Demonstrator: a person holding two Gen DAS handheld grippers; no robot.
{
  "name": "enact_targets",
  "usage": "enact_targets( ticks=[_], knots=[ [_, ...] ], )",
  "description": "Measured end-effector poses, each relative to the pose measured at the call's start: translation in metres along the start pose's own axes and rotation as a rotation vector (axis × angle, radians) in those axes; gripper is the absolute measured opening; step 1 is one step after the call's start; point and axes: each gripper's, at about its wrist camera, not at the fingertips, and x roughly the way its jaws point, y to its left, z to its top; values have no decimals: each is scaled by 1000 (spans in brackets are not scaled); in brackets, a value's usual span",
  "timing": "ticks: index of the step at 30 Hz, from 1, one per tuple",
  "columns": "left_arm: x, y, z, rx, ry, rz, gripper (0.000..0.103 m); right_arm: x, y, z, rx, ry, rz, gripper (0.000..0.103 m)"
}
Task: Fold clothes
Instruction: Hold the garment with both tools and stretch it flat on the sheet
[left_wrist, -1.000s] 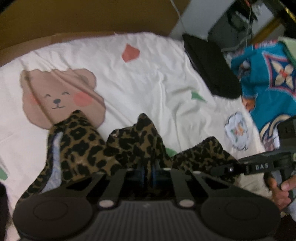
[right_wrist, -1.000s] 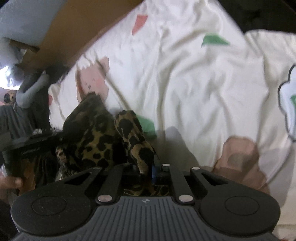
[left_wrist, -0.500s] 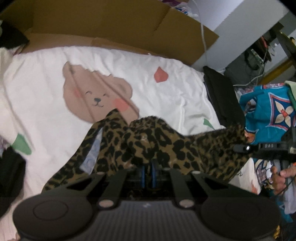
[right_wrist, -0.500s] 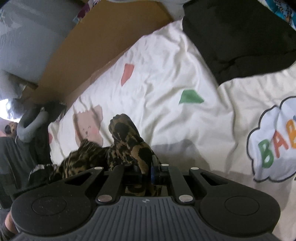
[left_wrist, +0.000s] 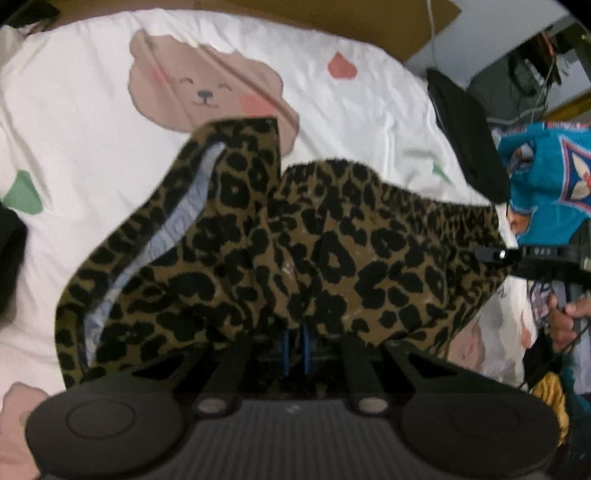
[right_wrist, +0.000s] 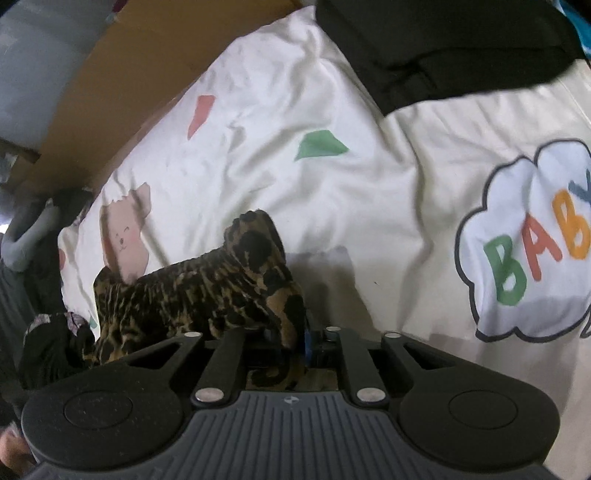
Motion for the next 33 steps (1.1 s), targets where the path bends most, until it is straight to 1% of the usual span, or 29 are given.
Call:
enact_targets(
  ticks=[1,2,3,4,5,6,7,8,12,17,20,22,25,28,31,33],
  knots=[
    [0,-1,0,6,1,0,10,0,-2,-1,5,-2,1,29],
    [-3,-2,0,10,-2,-2,10,-1,-2,-2,2,-4,0,33],
    [-6,-3,1,15,-6,-3,10,-3,-3,-3,-1,-6,-2,34],
    [-8,-5,2,19,-10,-5,13,-4,-3,-4,-4,-8,-3,34],
    [-11,-6,2,24,-14,-7,20,-5,-3,-6,-1,-7,-3,35],
    [-14,-7,3,29,-18,-9,24,-6,-3,-6,4,-7,-1,36],
    [-16,-9,4,33,-22,-10,33,-7,-4,-6,10,-8,1,37],
    [-20,-10,5,36,-31,-13,38,-8,-4,-6,15,-9,3,37],
    [-32,-14,17,14,-76,-10,39,-13,-1,-5,27,-25,21,37],
    [-45,-10,35,-20,-141,4,48,-16,2,-5,20,-31,30,42],
    [-42,-6,51,-50,-164,18,48,-14,2,-4,23,-26,27,43],
    [-34,-3,61,-62,-160,13,48,-12,0,-4,34,-22,26,44],
    [-15,2,70,-91,-119,-18,51,-12,-1,-4,37,-21,27,44],
    [5,8,73,-127,-76,-37,53,-12,-2,-4,41,-19,30,45],
    [16,7,71,-118,-32,-32,52,-11,-6,-5,55,-12,32,46],
    [16,3,69,-101,-20,-28,46,-8,-6,-5,52,-1,30,46]
  ],
)
